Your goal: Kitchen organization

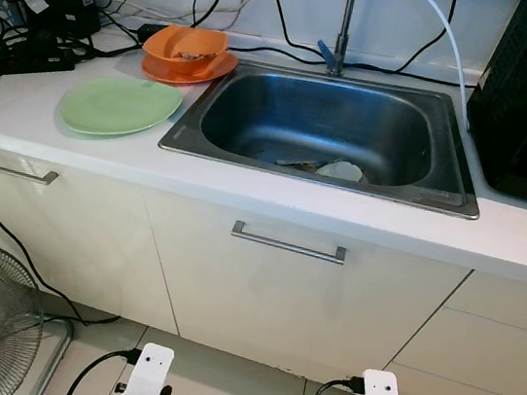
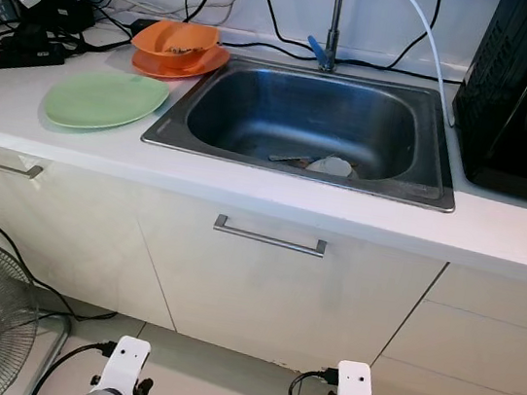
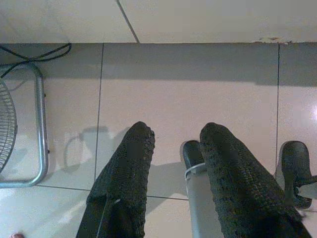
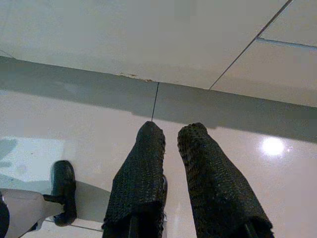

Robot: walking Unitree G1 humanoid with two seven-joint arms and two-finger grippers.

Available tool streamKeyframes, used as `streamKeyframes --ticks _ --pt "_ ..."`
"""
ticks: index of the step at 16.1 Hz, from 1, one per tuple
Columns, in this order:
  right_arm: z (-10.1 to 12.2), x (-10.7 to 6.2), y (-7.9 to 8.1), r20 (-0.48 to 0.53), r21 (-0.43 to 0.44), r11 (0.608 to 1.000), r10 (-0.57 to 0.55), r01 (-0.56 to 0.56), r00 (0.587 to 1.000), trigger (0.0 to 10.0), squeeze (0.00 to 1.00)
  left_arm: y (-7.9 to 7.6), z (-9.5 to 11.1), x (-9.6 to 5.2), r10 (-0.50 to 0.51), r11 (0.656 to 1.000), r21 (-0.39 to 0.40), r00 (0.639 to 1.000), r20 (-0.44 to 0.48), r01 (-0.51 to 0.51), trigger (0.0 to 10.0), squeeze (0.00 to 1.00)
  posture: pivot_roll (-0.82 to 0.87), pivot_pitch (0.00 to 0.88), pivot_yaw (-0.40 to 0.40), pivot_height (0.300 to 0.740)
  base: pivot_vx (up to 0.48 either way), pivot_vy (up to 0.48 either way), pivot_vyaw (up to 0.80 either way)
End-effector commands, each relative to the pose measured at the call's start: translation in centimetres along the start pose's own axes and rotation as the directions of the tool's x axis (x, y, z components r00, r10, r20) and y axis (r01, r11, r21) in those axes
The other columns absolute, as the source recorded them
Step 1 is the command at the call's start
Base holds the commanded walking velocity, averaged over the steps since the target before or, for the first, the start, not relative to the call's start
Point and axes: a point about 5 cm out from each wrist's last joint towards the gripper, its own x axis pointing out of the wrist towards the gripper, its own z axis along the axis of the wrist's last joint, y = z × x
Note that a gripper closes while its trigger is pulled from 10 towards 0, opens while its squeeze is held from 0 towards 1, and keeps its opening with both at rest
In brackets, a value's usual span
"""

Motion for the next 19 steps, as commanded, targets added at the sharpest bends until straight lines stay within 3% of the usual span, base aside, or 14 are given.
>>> streamKeyframes --ticks 1,19 --pt "-0.15 0.00 0.17 -0.010 -0.013 1.000 0.002 -0.002 1.000 10.0 0.00 0.44 -0.08 0.00 0.005 1.000 0.012 1.000 -0.010 -0.005 10.0 0.00 0.00 0.000 0.089 0.740 0.000 0.000 0.00" --pt "0.09 0.09 0.54 -0.010 -0.041 0.999 0.017 -0.017 1.000 10.0 0.00 0.64 -0.32 -0.06 0.008 1.000 0.026 1.000 -0.014 -0.007 10.0 0.00 0.02 0.000 0.076 0.740 0.000 0.000 0.00"
